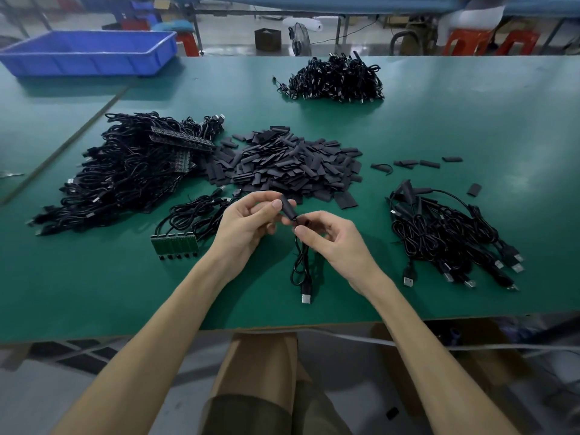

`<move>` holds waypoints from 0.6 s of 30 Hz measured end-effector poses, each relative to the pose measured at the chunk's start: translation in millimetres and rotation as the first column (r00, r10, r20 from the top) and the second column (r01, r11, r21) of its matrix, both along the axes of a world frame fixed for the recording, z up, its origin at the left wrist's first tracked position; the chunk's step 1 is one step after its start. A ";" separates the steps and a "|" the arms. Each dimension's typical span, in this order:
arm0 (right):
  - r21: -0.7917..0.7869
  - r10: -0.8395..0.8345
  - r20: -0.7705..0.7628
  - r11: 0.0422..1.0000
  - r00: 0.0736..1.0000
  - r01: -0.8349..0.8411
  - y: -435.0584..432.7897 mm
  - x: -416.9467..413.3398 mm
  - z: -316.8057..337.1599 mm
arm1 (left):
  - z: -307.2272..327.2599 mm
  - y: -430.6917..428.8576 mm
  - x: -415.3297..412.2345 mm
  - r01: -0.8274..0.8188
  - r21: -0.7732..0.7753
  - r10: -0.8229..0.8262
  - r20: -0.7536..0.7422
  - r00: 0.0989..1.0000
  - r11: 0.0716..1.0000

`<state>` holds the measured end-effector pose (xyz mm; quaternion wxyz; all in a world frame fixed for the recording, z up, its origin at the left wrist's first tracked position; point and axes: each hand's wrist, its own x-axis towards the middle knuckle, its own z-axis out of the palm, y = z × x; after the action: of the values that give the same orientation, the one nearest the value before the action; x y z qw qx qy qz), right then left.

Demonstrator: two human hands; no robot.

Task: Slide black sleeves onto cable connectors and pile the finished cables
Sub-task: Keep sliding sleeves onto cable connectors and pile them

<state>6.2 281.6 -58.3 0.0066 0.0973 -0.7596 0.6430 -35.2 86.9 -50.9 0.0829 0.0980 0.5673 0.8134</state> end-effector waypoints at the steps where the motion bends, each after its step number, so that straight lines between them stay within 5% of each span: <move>1: 0.020 0.015 0.004 1.000 1.000 -0.015 -0.7 0.2 -0.3 | -0.2 0.3 -0.2 -0.003 -0.007 0.003 -0.002 1.000 1.000; 7: -0.149 -0.108 0.000 0.983 0.994 0.107 4.3 1.1 1.1 | -4.6 4.6 0.1 0.005 -0.185 -0.026 -0.111 0.993 0.983; 14: -0.302 -0.278 0.036 0.913 0.960 0.275 6.7 -0.7 -1.8 | -3.5 20.3 9.7 -0.029 -0.647 -0.208 -0.286 0.935 0.762; 18: -0.288 -0.255 0.032 0.924 0.966 0.253 5.7 -0.6 -0.7 | -0.3 23.9 12.3 -0.020 -0.702 -0.241 -0.272 0.932 0.712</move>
<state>5.6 287.3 -59.1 0.1062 -0.0019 -0.6635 0.7406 -23.0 110.8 -51.3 0.0625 0.2344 0.8286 0.5045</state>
